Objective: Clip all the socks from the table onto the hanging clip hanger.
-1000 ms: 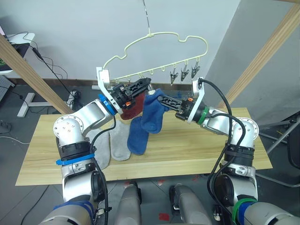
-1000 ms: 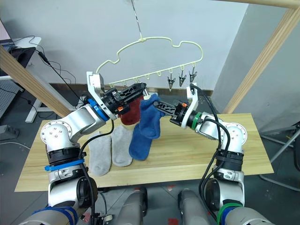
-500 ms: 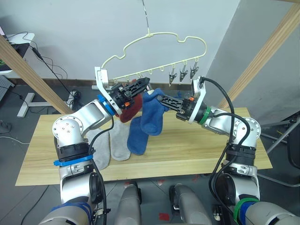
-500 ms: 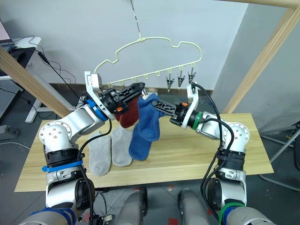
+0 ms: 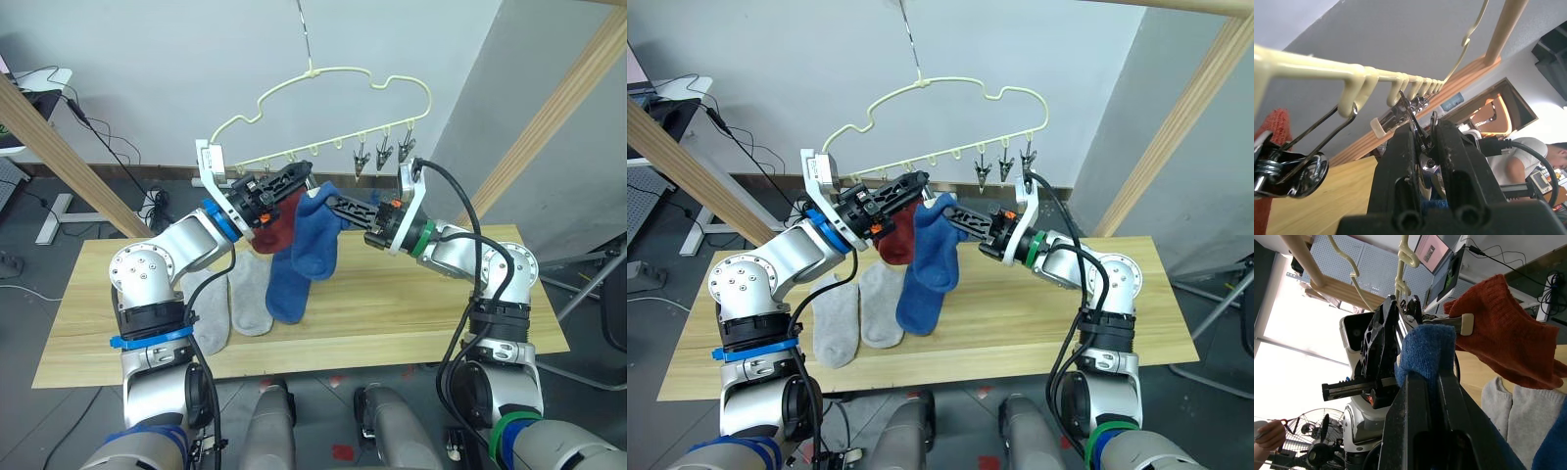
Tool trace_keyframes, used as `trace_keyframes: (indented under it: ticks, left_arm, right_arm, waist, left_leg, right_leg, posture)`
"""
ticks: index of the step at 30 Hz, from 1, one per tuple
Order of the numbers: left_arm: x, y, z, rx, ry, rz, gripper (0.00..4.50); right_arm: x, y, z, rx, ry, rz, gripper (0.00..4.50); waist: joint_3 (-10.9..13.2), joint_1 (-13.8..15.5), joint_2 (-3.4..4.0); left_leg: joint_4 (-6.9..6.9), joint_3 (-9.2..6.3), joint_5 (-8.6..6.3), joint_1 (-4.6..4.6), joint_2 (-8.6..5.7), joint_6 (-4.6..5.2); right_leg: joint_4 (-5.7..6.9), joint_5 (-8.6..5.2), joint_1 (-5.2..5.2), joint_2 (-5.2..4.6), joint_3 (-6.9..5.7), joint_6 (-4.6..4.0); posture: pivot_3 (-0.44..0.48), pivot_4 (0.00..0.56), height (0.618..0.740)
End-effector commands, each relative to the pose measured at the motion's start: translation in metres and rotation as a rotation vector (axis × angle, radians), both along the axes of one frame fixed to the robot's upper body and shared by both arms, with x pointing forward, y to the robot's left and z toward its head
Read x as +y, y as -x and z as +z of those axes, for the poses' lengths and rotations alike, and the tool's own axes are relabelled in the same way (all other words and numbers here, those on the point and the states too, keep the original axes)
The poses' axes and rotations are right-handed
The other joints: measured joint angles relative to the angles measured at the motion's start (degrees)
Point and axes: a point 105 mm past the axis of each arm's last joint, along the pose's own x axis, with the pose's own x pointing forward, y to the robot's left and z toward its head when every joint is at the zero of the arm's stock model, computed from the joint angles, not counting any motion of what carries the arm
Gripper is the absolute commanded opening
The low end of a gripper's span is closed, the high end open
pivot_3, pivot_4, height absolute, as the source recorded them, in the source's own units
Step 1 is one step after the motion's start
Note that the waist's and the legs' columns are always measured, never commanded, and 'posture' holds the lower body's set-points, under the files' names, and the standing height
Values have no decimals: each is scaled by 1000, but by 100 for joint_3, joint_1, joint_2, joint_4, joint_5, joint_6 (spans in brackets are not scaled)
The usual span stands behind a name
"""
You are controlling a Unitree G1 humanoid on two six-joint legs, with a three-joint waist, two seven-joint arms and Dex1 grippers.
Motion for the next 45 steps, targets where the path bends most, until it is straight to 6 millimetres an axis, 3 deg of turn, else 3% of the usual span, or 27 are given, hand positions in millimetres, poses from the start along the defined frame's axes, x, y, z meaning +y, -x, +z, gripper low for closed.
trace_keyframes:
  ticks: [1, 14, 15, 21, 25, 30, 39, 45]
  left_arm:
    - [-5, 9, 12, -77, 0, -32, 601]
    - [1, 6, 16, -80, 16, -10, 4307]
    - [3, 6, 17, -80, 16, -2, 4409]
    - [23, 13, 15, -70, -36, 39, 4409]
    - [31, 34, 6, -69, -172, 13, 4409]
    - [36, 52, -12, -79, -377, 30, 4500]
    - [42, 61, -34, -106, -525, 91, 4500]
    - [71, 50, -58, -193, -861, 379, 4500]
  right_arm:
    - [4, 3, 18, -54, -45, 23, 17]
    - [4, 4, 18, -55, -45, 18, 0]
    - [4, 4, 17, -55, -45, 18, 0]
    - [6, 4, 12, -54, -22, 9, 0]
    - [6, -2, 6, -74, 38, -45, 0]
    - [2, -10, 1, -94, 76, -96, 1316]
    - [-14, -11, -18, -118, 174, -156, 4460]
    - [-41, -11, -27, -392, 502, -383, 4460]
  waist:
    - [0, 0, 0]
    - [0, 0, 0]
    - [0, 0, 0]
    - [0, -5, 0]
    - [0, -32, 0]
    - [0, -18, 2]
    - [2, 107, 3]
    - [2, 119, 4]
  left_leg:
    - [0, 0, 0, 0, 0, 0]
    - [-2, 0, 0, -1, 1, 0]
    - [-2, 0, 0, -1, 1, 0]
    - [-3, 1, 0, -1, 2, 0]
    - [-15, 4, 0, 0, 2, 0]
    - [-21, 4, 0, 0, 2, -1]
    - [-22, 4, 0, 0, 3, -1]
    - [-32, 13, 0, 0, 1, -2]
  right_leg:
    - [0, 0, -1, 0, 0, 0]
    - [0, 0, -2, 0, 0, 0]
    - [0, 0, -2, 0, -1, 0]
    - [0, 0, -3, 1, 0, 0]
    - [1, 0, -8, -1, 4, -1]
    - [2, -1, -13, -2, 4, -2]
    - [0, -3, -15, -3, 3, -6]
    - [-4, -6, -22, -4, 15, -9]
  posture:
    - [-60, 277, 740]
    - [-58, 267, 740]
    - [-58, 267, 740]
    - [-56, 260, 740]
    - [-56, 260, 740]
    - [-23, 258, 740]
    - [-3, 267, 740]
    - [4, 270, 740]
